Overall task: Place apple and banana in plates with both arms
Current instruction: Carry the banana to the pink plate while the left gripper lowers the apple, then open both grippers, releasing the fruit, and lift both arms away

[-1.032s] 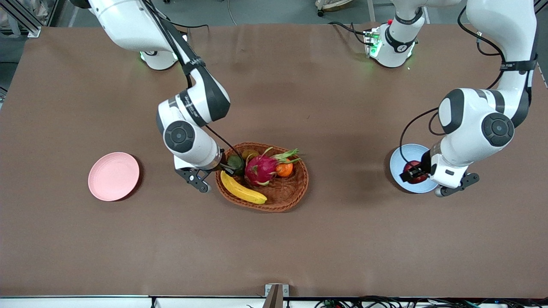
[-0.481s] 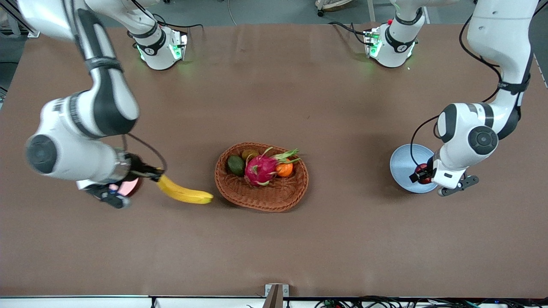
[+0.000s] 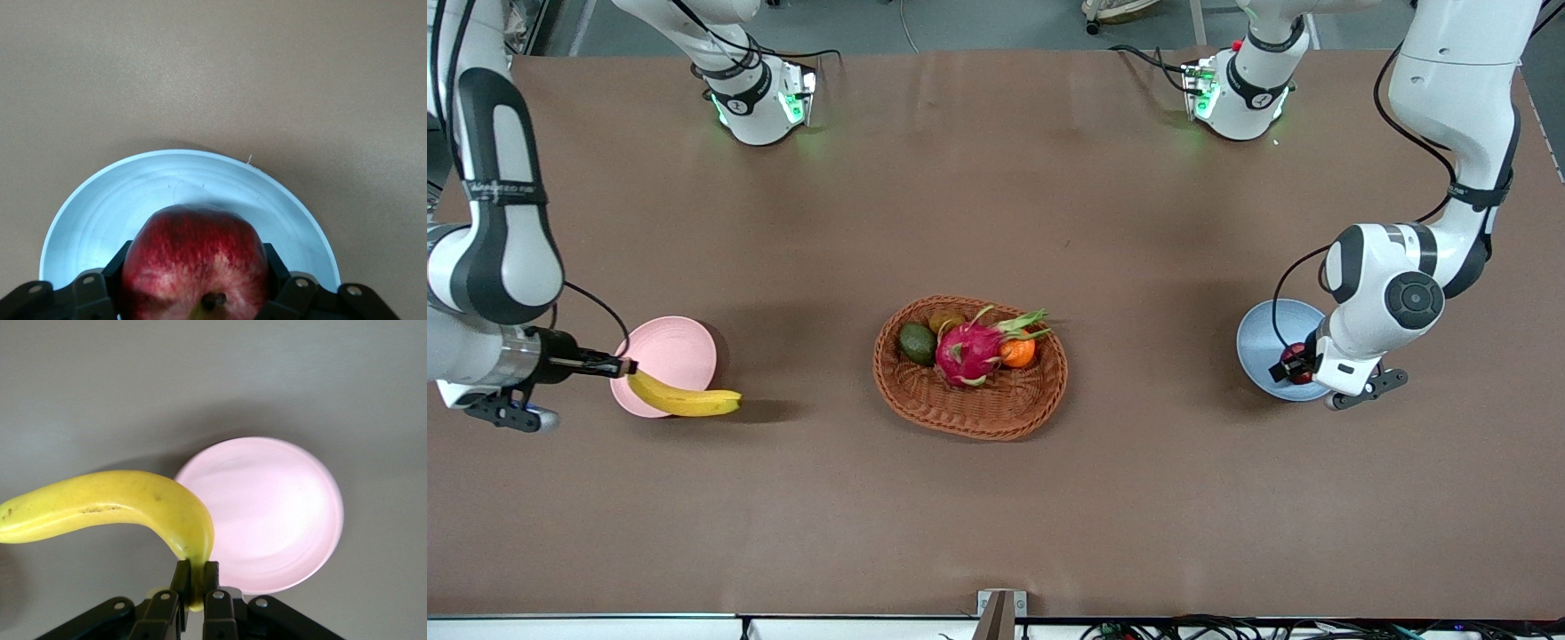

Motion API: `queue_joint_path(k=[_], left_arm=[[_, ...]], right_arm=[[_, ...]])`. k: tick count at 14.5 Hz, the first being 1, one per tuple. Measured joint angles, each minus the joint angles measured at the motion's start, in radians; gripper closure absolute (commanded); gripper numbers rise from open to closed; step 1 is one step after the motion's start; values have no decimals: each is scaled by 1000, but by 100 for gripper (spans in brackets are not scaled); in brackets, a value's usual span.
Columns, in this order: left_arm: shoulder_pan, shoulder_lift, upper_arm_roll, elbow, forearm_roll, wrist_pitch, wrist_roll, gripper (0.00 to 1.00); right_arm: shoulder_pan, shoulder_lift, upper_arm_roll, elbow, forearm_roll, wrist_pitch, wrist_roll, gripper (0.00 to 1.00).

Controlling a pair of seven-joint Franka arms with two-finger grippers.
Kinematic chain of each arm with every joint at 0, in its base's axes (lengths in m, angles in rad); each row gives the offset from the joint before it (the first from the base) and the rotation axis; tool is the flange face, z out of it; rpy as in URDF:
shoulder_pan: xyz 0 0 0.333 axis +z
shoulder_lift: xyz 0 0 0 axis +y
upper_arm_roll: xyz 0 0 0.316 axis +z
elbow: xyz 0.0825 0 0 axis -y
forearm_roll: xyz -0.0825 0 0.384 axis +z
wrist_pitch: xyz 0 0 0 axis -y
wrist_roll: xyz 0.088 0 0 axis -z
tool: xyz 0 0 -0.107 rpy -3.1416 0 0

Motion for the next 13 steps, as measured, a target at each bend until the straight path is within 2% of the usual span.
queue_joint_path(k=[4,9,10,11,12,13], left_arm=[[-1,-19,-6,3,0,-2,0,0],[-1,-128,-14,23,0,-153,19,0],[-1,-156,-15,32,0,-196,36,0],[-1,-182,-16,44,0,-239,50,0],[-1,-206,-17,57,-1,-280,61,0],[-1,-229,-18,69,-7,-316,72,0]], right_arm=[[-129,5,1,-154,-2,171,-204,99],[-160,4,8,-225,-2,168,-228,97],[-160,4,10,-231,-2,166,-228,84],[-160,4,11,-231,-2,162,-228,48],[-160,2,13,-231,-2,156,-228,0],[-160,1,15,-231,-2,148,-228,0]])
